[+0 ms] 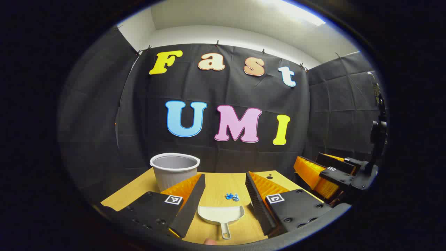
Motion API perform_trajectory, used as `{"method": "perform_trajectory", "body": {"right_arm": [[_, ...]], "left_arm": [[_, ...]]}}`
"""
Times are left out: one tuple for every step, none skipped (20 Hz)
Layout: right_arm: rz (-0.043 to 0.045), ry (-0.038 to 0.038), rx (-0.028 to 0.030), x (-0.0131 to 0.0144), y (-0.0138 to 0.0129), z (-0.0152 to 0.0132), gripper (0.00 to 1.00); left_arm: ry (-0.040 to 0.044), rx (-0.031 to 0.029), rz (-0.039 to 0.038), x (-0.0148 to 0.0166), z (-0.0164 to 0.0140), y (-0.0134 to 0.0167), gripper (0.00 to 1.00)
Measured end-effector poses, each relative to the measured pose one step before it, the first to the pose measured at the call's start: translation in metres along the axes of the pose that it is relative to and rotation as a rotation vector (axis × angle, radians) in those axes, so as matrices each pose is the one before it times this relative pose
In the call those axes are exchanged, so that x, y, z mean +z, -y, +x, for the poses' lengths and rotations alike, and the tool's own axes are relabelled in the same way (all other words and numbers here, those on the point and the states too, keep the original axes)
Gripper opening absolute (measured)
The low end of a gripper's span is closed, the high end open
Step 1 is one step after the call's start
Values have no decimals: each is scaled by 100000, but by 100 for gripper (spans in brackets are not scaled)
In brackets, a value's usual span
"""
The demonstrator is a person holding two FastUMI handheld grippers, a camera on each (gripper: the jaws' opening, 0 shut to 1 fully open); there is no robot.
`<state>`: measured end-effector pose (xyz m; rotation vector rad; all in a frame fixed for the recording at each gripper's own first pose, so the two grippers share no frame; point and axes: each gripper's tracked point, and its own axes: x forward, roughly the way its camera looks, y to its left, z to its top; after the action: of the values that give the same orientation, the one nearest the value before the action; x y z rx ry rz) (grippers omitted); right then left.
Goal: Pick up the small broom and dustpan from the desktop, sweep the trash into the dustpan with the broom, and then empty the trash into the garbage bin.
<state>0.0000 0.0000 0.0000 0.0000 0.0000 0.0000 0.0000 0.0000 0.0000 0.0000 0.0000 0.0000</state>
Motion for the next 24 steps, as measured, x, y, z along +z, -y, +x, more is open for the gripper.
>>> {"method": "perform_trajectory", "body": {"right_arm": [[543, -1038, 511, -253, -241, 83, 92], [795, -740, 490, -38, -225, 68, 97], [329, 171, 174, 179, -119, 86, 97], [92, 530, -205, 248, -8, 75, 97], [-20, 528, -12, 174, -105, 45, 97], [-532, 522, -99, 137, -116, 71, 97], [-518, 272, -140, 9, 17, -66, 97], [-139, 64, 4, -61, -41, 32, 97], [70, -463, -102, -174, 45, 88, 97], [-142, -646, -272, -192, 35, -55, 97], [-354, -320, -776, -107, 263, 40, 97], [209, -311, -220, -88, 161, -23, 97], [802, -756, -321, -281, 131, 104, 97], [730, -1002, -447, -265, 183, 48, 97], [340, -873, -618, -329, 277, -10, 97], [96, -822, -567, -170, 284, 33, 97], [346, -602, -385, -144, 117, 38, 97], [422, -423, -373, -68, 145, 17, 97], [572, -691, -192, -165, 97, 56, 97], [509, -811, 2, -167, -26, 32, 97], [623, -721, 79, -192, 39, 67, 97], [910, -184, 166, 112, -70, -78, 97], [609, 87, 191, 183, -97, 1, 97], [135, 262, 204, 64, -18, 67, 97]], "left_arm": [[-240, 96, -242, -51, 115, -100, 70], [-260, 227, -145, 17, 17, -252, 67], [-164, -180, -303, -65, 9, -49, 67], [-736, -536, -587, -65, 17, 102, 70], [-1538, -1637, -666, -415, 79, 344, 70], [-1112, -835, -793, -178, 45, 294, 70], [-184, -262, -593, -138, -29, -13, 70], [164, -672, -183, 88, -31, 163, 70], [341, -203, 396, 161, 3, 133, 70], [221, -63, 802, 157, 81, -23, 70], [309, 335, 793, 2, 38, -82, 70], [74, 191, 396, 120, 55, -125, 70], [-550, -115, -2, -244, 16, 71, 70], [-788, 323, -373, -192, 100, -53, 70], [-750, -214, -607, -289, 38, 77, 70], [-427, 173, -592, -31, 11, 112, 70], [-149, -63, -216, -21, -4, 29, 70], [255, 246, 173, 64, 15, 29, 70], [264, 67, 338, 65, 3, -32, 70], [78, -1, 301, 44, -8, 80, 70], [-54, 116, 51, -108, -55, -41, 70], [-191, -45, -169, -60, -79, 25, 70], [-99, 29, -257, -118, 61, 98, 70], [-180, -950, -479, -2, 34, 216, 70]]}}
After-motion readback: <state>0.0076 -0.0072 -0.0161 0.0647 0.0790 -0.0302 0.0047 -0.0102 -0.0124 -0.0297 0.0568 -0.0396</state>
